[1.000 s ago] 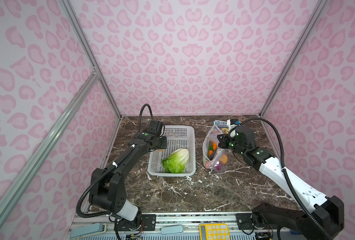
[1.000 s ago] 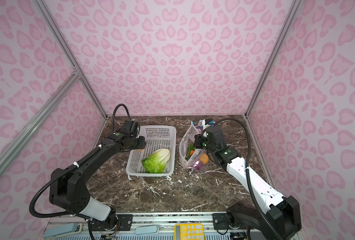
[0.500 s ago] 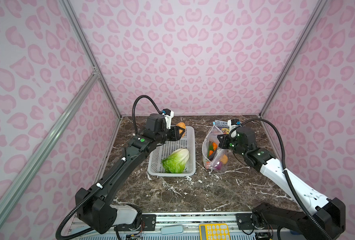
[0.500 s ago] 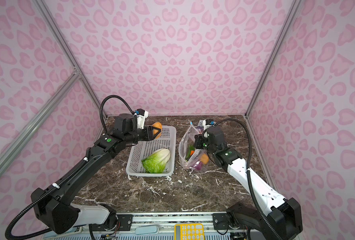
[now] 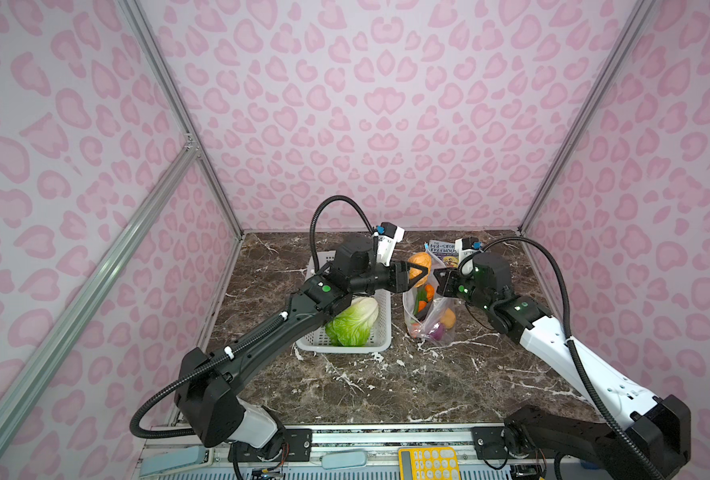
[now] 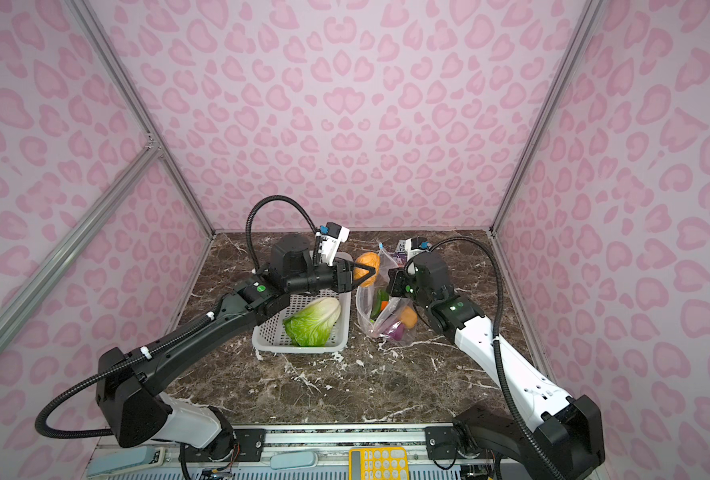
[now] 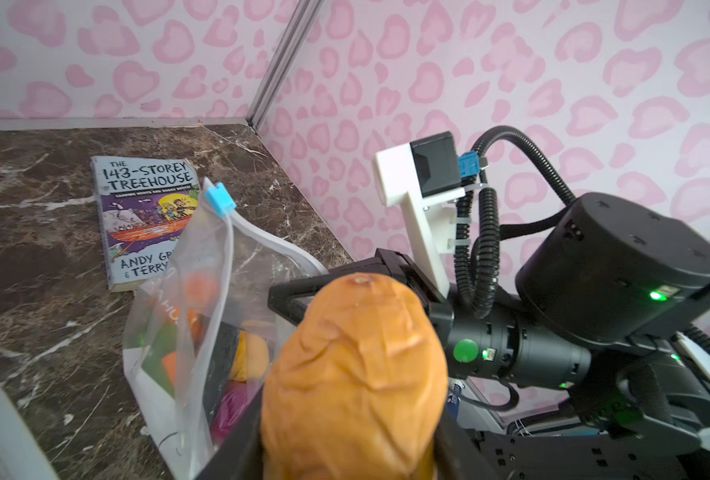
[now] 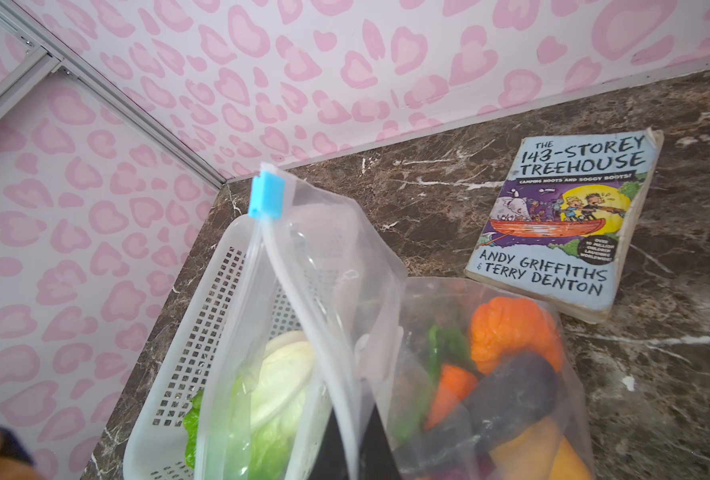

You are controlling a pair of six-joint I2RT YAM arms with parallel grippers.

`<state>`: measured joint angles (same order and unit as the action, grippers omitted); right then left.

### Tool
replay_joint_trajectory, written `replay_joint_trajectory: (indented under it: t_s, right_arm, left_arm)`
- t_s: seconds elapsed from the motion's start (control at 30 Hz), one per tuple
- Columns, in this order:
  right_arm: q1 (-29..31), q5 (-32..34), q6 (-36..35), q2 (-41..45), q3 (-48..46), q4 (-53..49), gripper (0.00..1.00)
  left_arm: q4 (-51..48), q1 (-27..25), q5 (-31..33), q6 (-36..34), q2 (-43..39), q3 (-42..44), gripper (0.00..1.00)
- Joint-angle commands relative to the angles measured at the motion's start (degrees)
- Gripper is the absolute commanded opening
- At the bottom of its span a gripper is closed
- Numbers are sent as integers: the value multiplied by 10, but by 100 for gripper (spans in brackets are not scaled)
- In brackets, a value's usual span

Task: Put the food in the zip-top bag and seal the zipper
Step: 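Lift the bread roll with the left gripper and carry it to the bag, then lower the bread roll into the bag mouth and open the left gripper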

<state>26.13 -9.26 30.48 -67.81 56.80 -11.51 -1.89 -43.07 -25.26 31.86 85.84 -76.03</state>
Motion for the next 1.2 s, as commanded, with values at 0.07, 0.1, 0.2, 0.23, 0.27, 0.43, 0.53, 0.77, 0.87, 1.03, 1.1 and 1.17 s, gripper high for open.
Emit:
replay_joint_trajectory:
  t_s: [0.07, 0.1, 0.2, 0.23, 0.27, 0.43, 0.53, 0.77, 0.87, 1.03, 1.1, 1.17]
  right_arm:
    - [0, -1, 0, 7, 0, 10, 0]
    - [0, -1, -1, 8, 0, 9, 0]
    - [0, -1, -3, 9, -1, 9, 0]
    - [1, -1, -3, 9, -2, 9, 0]
    - [0, 0, -4, 9, -2, 9, 0]
    - [0, 1, -5, 7, -5, 10, 0]
    - [0, 0, -4, 5, -6, 11, 0]
    - [1, 1, -5, 1, -6, 10, 0]
    - [1, 3, -5, 0, -6, 9, 0]
    - [5, 5, -5, -5, -5, 9, 0]
    - [5, 6, -6, -5, -4, 8, 0]
    - [7, 8, -7, -7, -3, 6, 0]
  left_arm:
    - [29, -12, 13, 6, 36, -7, 45]
    - [28, -14, 17, 5, 42, -8, 45]
    - [13, -20, 34, 3, 60, -6, 44]
    - [6, -21, 40, 3, 65, -8, 44]
    - [0, -22, 44, 3, 68, -7, 44]
    - [-60, -31, 74, -9, 93, -29, 44]
    - [-98, -37, 94, -14, 113, -43, 44]
    - [-172, -48, 137, -30, 150, -83, 49]
    - [-189, -50, 147, -37, 157, -95, 50]
    - [-234, -54, 161, -49, 181, -126, 50]
    - [-239, -55, 158, -49, 186, -130, 51]
    - [-241, -55, 157, -45, 188, -130, 53]
